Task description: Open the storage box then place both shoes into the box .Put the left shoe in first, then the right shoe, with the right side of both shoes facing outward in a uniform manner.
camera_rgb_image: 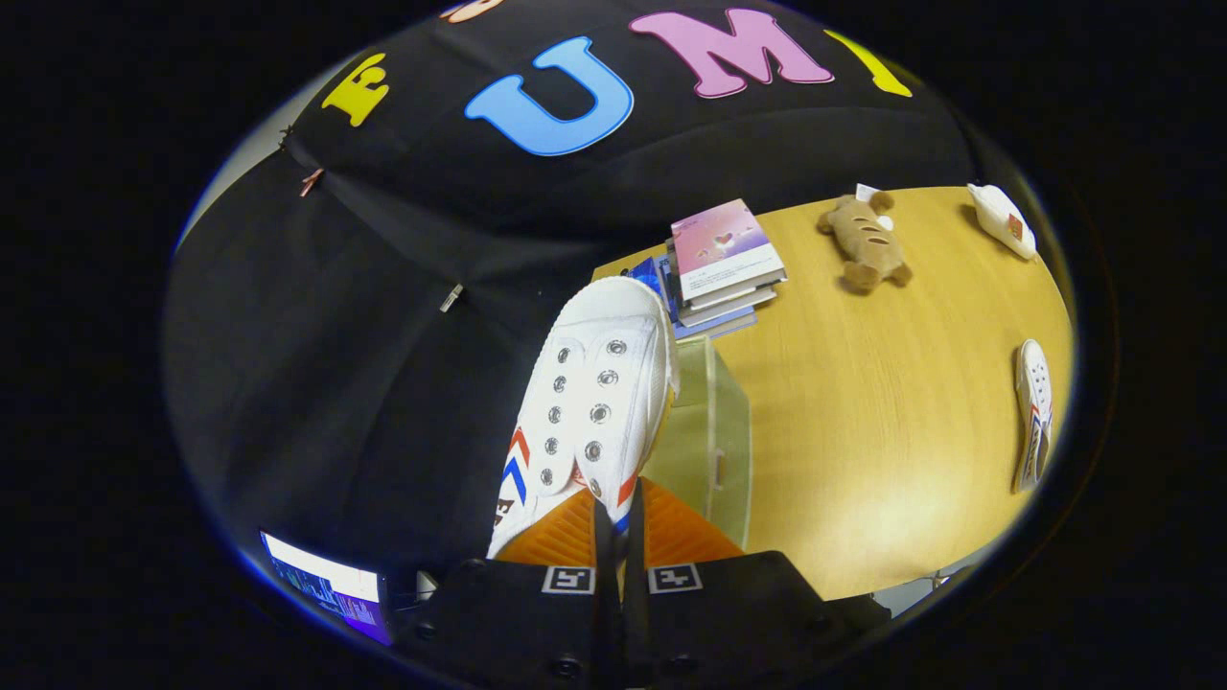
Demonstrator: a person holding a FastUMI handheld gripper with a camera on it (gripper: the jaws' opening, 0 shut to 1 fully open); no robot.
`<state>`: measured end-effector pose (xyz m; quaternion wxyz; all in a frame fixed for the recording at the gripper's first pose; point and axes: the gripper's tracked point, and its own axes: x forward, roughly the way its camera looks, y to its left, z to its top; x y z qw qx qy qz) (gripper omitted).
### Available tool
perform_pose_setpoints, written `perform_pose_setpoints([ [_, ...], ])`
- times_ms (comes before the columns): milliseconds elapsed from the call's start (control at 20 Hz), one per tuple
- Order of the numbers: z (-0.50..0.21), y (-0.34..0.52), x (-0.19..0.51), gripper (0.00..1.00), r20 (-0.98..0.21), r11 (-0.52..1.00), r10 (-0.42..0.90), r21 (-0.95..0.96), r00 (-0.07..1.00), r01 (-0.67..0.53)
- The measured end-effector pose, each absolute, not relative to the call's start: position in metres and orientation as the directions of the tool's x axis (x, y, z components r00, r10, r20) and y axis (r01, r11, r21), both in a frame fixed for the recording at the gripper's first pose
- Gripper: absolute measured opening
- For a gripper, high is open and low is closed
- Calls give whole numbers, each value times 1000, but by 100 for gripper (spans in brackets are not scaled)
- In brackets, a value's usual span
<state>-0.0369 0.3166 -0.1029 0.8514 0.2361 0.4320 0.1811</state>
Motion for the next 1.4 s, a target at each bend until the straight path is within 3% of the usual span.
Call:
perform_pose_setpoints([
  [800,-229,407,-15,5,-830,904,422,414,366,-104],
  [900,-218,414,-16,23,-809,884,462,452,363,-118],
  [1150,-163,389,-2,98,-699,844,525,502,485,-189],
  [1400,-132,300,-10,98,-670,870,489,425,558,-251],
])
